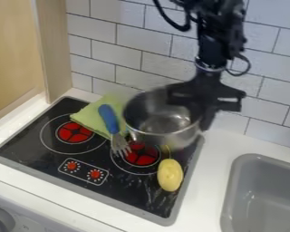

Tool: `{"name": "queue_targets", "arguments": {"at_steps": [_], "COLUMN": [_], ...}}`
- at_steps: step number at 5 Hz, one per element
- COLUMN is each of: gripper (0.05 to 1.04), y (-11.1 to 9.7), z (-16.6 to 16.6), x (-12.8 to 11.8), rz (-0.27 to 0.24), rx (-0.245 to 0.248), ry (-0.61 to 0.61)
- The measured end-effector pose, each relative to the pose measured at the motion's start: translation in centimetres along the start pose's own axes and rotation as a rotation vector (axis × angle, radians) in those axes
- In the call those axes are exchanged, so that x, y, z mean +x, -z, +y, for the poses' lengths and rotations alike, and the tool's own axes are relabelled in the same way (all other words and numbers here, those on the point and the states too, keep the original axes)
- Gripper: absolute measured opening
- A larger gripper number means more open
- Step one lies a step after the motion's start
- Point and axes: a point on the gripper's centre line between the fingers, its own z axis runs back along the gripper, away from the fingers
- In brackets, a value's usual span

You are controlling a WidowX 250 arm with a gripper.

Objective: Move the silver pot to the right side of the stove

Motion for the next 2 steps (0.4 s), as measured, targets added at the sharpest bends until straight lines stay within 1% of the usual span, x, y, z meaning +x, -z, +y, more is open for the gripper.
{"name": "queue_targets", "arguments": {"at_steps": [1,2], "gripper": [0.051,0.051], "y": [1.5,2.2], "z": [-1.1,-2.4], "x": [-0.3,0.0], "rz": [0.013,0.017], "rx": [0.016,0.005], "ry": [0.038,0.051]}}
